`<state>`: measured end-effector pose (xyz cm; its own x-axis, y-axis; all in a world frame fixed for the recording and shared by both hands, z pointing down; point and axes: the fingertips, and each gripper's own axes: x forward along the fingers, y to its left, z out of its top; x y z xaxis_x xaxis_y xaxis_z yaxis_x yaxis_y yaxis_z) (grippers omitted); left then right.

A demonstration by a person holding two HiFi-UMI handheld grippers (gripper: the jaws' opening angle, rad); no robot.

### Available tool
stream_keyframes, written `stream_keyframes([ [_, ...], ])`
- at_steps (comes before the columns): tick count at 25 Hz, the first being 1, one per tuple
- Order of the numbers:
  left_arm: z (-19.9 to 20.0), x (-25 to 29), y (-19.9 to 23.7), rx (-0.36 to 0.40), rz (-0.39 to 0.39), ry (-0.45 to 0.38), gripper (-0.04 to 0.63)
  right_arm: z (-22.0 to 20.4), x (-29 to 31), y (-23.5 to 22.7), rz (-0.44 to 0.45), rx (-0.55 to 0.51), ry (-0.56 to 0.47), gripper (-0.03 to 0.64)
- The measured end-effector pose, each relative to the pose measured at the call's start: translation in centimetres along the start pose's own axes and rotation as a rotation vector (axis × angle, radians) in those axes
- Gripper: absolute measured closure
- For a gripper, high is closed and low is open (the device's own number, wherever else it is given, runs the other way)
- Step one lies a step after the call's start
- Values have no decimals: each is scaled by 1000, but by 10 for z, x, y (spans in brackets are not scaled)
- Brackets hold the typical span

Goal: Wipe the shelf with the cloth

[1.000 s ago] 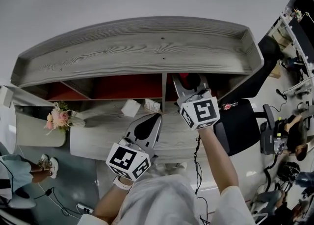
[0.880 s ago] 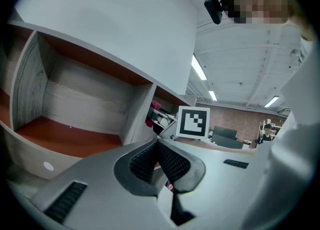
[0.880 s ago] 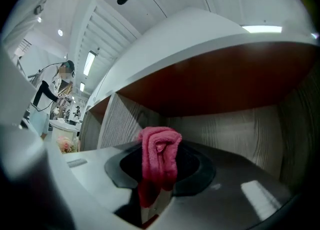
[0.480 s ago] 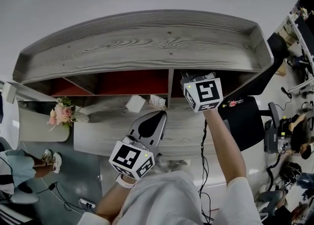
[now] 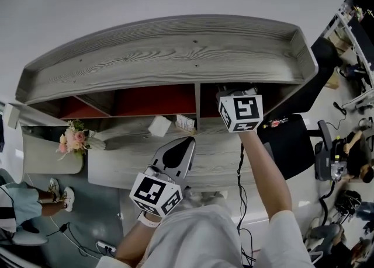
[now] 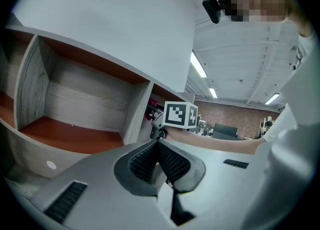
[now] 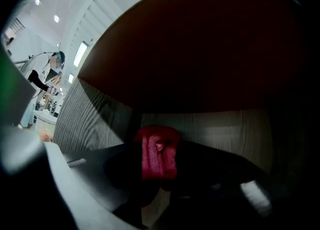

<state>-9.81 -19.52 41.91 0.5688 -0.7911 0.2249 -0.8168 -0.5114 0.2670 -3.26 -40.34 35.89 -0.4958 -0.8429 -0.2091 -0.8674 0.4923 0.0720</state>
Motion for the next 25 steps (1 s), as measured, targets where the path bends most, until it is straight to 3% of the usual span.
stream_keyframes([
  [10,-4,-3,-19,8,-21,-1,589,-8,-33,-66,-172,78,27,491],
  [16,-10,-6,-30,3,-32,6,589,-8,-54,-107,-343,126,14,491],
  [20,-11,-7,-36,4,-42,3,589,-12,-63,-123,-437,178,19,491],
  [25,-9,-11,-36,10,-41,-2,589,-31,-67,-126,-489,243,61,491],
])
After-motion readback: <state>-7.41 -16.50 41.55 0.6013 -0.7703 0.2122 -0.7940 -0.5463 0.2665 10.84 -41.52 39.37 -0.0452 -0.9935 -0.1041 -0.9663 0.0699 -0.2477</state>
